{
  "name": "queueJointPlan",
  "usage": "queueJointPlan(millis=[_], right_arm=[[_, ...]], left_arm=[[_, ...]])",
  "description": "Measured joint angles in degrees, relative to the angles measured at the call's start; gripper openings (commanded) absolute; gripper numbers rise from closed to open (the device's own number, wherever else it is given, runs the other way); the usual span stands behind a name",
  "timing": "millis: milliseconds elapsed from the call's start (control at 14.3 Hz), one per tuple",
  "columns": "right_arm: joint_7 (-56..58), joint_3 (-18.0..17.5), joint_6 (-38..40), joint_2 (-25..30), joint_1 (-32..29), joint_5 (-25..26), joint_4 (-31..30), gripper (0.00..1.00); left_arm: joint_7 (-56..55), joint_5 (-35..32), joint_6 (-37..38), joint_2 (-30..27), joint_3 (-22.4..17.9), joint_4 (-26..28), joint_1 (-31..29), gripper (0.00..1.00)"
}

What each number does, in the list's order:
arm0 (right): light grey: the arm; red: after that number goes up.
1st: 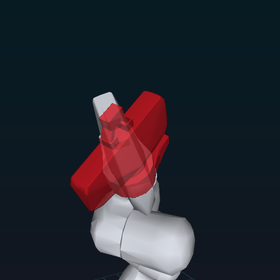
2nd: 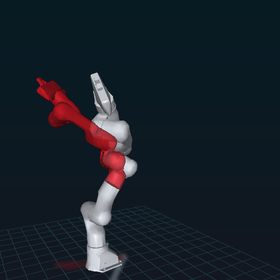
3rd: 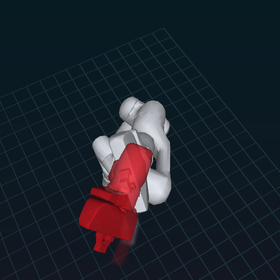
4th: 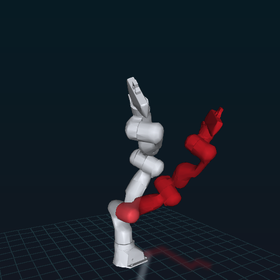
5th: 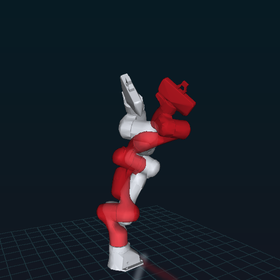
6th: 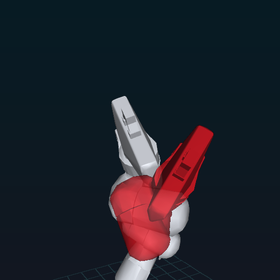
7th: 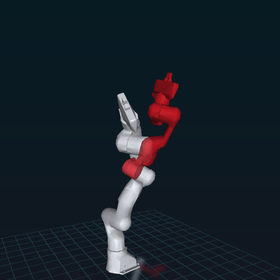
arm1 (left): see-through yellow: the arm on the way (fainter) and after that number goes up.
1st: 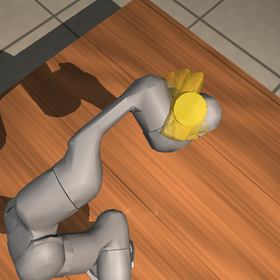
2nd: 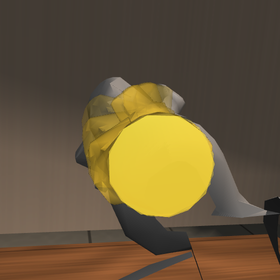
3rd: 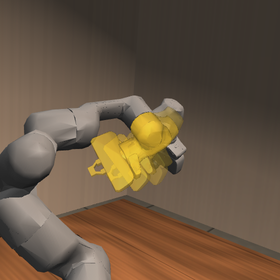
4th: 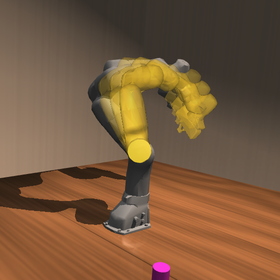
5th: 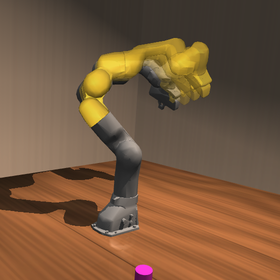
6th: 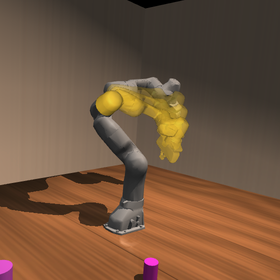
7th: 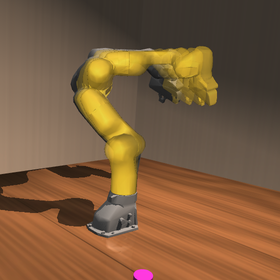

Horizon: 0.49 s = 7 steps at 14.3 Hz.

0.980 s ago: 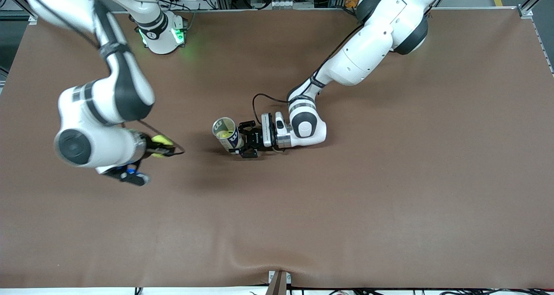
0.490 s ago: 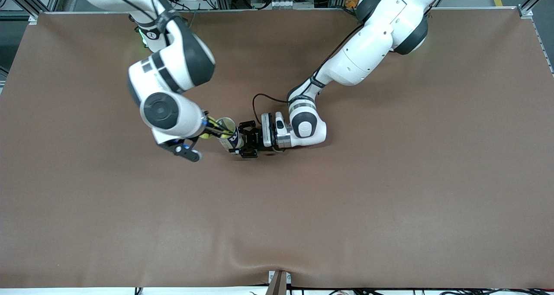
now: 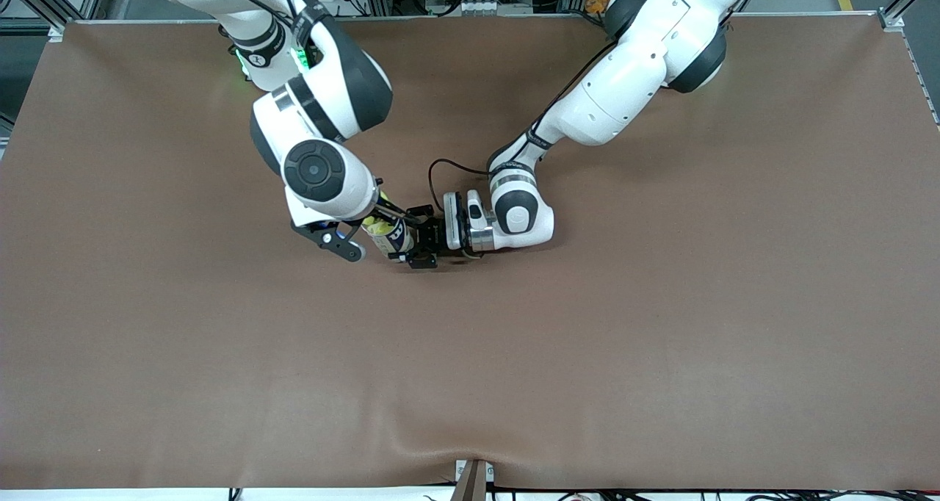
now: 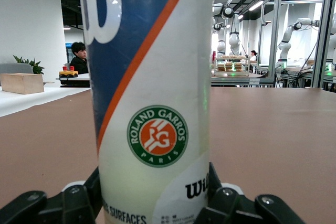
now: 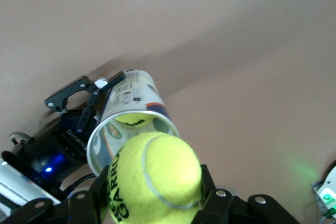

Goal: Insert tennis ball vertically with right arm
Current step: 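Carry the second ball to the can and insert it with the right gripper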

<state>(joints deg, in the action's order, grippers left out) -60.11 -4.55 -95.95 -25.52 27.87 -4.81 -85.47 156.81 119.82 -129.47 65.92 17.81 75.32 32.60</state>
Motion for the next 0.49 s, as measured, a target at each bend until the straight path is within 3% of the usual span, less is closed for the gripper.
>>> queueJointPlan(millis=[70,140,210,490], right_arm=[[-0.17,0.01,-0.24,0.00,0.26,0.00,0.00,0.60],[-0.31,0.01,-0.41,0.00,0.45,0.00,-0.01,0.69],[-0.69,0.01,-0.67,0.00,0.61,0.00,-0.05,1.00],[-1.78,0.12,-1.17,0.00,0.73,0.01,-0.19,1.00]], left_arm=[[0.00,0.00,0.00,0.00,0.00,0.00,0.00,0.73],[0.00,0.00,0.00,0.00,-0.01,0.00,0.00,0.73],[0.00,0.00,0.00,0.00,-0.01,0.00,0.00,0.73],[0.00,0.00,0.01,0.00,-0.01,0.00,0.00,0.73]])
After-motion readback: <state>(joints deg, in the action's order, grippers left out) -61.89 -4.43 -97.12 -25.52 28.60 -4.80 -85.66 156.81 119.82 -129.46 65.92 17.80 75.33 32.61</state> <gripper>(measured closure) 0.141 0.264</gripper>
